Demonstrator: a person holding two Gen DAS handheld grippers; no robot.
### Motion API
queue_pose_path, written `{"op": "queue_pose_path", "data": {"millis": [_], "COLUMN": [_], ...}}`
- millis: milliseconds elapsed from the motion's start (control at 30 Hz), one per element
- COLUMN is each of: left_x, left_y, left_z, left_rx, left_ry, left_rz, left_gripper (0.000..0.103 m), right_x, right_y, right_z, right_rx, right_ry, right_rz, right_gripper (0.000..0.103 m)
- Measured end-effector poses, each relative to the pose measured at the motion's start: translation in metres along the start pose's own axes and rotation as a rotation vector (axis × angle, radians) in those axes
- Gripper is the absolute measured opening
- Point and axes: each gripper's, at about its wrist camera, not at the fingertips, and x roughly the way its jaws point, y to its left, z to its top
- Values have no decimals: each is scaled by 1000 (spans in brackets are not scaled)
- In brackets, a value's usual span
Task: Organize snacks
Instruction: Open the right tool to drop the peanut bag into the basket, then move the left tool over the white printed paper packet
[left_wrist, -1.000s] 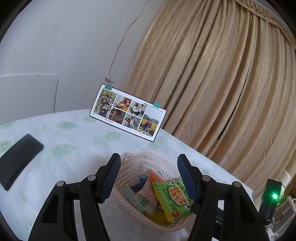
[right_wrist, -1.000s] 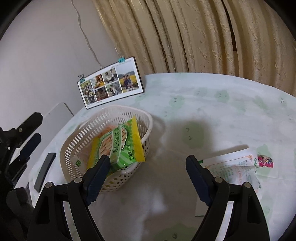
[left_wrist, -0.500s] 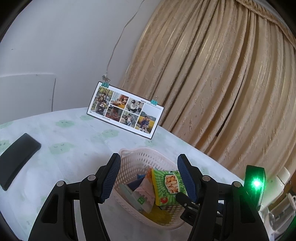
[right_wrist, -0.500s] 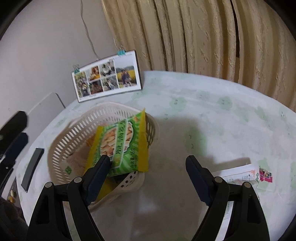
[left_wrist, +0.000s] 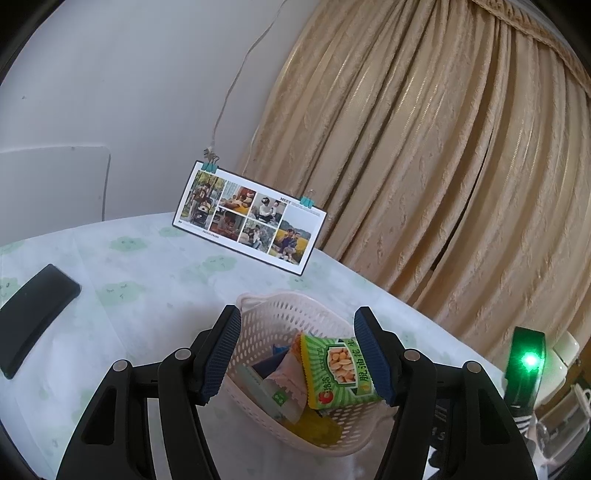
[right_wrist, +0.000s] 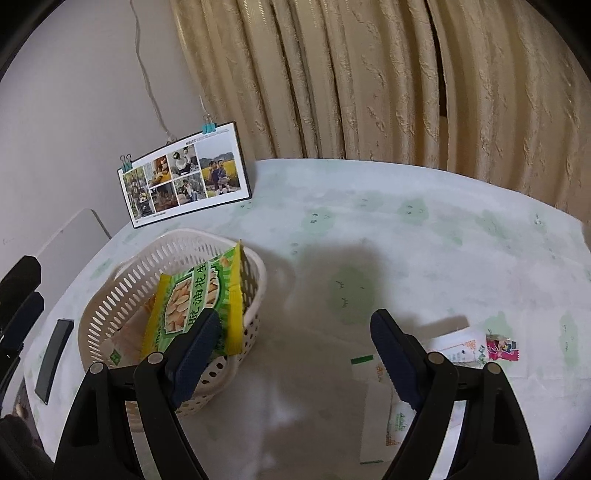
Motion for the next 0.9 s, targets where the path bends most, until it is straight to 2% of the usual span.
{"op": "queue_pose_path", "data": {"millis": [367, 567, 700, 900], "left_x": [1, 4, 6, 6], "left_y": [-3, -10, -15, -29], "left_z": [-2, -4, -6, -12], "left_rx": [9, 38, 57, 110], "left_ry": [12, 24, 28, 37], "left_rz": [-5, -14, -18, -35], "left_gripper": [65, 65, 65, 65], "right_x": [10, -17, -32, -38], "right_y": [19, 16, 0, -47], "right_z": [-9, -12, -11, -16], "right_rx": [-51, -46, -9, 57], "right_ry": [64, -21, -58, -56], "right_rz": [69, 151, 137, 39], "right_gripper": [82, 82, 82, 82]}}
